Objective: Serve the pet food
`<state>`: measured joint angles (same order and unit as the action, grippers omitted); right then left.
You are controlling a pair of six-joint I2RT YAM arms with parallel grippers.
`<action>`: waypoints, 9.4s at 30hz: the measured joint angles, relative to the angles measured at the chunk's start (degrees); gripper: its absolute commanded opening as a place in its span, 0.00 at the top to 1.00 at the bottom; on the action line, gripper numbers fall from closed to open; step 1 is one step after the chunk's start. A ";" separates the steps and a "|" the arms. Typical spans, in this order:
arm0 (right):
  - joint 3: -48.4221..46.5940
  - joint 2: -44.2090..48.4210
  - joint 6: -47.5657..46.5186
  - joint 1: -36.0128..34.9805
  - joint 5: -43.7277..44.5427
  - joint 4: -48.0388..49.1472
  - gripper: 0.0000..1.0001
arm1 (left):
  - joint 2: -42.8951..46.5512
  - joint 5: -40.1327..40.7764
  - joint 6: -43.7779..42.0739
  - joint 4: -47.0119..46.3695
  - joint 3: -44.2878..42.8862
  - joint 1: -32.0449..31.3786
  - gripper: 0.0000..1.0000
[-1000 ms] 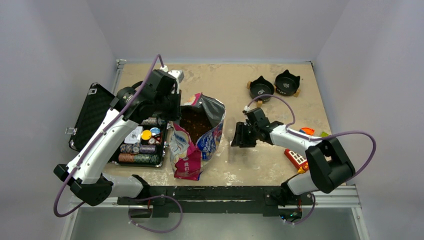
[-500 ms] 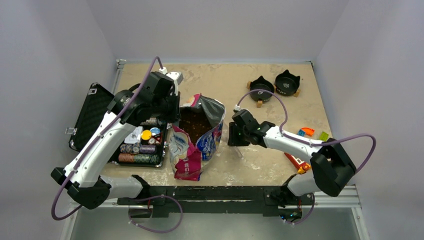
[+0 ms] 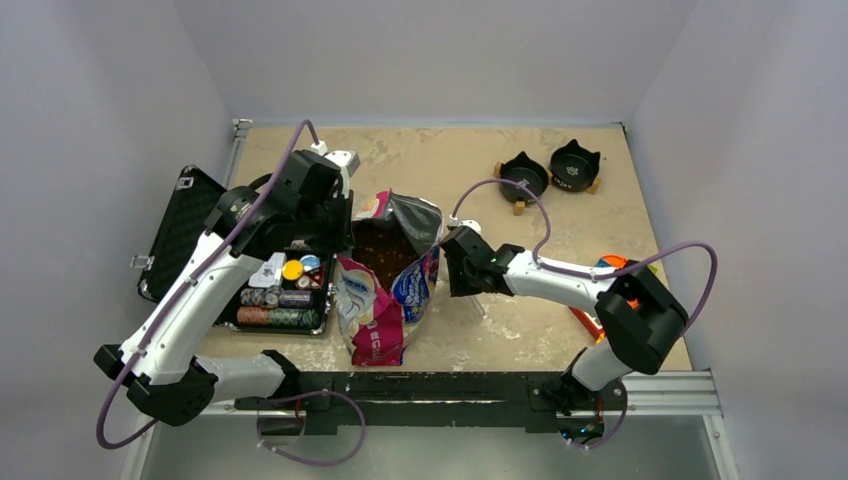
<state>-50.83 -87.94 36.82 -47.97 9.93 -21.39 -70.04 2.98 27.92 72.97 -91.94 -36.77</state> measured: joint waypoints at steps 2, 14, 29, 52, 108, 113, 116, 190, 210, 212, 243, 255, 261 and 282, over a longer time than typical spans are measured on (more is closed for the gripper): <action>0.00 -0.26 -0.63 -0.04 0.81 0.00 0.74 | 0.02 -0.02 0.00 0.02 0.00 0.00 1.00; -0.02 -3.72 -2.56 -0.13 2.64 1.25 0.78 | 1.07 -0.26 0.07 -0.76 1.22 0.00 1.00; 14.93 -0.63 1.57 16.31 -31.08 28.72 1.00 | 1.07 -0.72 1.05 -0.83 1.33 0.00 1.00; 24.55 -14.34 8.83 37.42 -65.90 58.90 0.76 | 1.07 0.85 6.03 -0.55 1.36 0.00 1.00; 9.92 5.01 -12.94 18.14 -27.45 15.21 0.65 | 3.26 1.95 8.55 -2.08 3.72 0.00 1.00; 8.79 3.13 -14.21 16.31 -23.12 12.24 0.65 | 3.37 1.95 8.55 -2.10 3.85 0.00 1.00; 8.57 3.13 -14.82 15.82 -21.11 11.41 0.65 | 3.85 1.95 8.55 -2.38 4.35 0.00 1.00; 15.39 4.96 -6.36 23.17 -25.97 24.02 0.58 | 8.17 -1.88 1.64 -9.07 10.21 0.04 1.00; 22.84 15.34 -1.44 12.87 -12.94 24.96 0.46 | 18.93 -0.26 1.88 -22.45 23.17 0.00 1.00; 20.70 16.68 -1.99 14.75 -12.26 22.23 0.47 | 18.97 0.17 1.73 -22.80 23.32 0.00 1.00; -11.61 -13.92 -11.54 23.58 -0.20 5.38 0.66 | 13.27 -2.75 -5.27 -34.97 25.81 -0.50 1.00; 3.91 0.39 -0.68 17.35 -2.03 4.07 0.62 | 17.66 -0.57 -10.64 -36.15 29.20 -0.33 1.00; 7.52 5.25 3.69 12.92 -1.66 2.69 0.50 | 20.61 0.83 -11.89 -36.83 31.28 0.02 1.00; 3.61 20.85 -53.70 8.22 -9.49 -7.89 0.15 | 25.09 1.77 -12.55 -37.40 33.92 1.90 1.00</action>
<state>-47.22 -67.09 -16.88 -39.75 0.45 -29.28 -44.95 4.75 15.38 35.57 -58.02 -34.87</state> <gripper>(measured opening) 0.843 0.018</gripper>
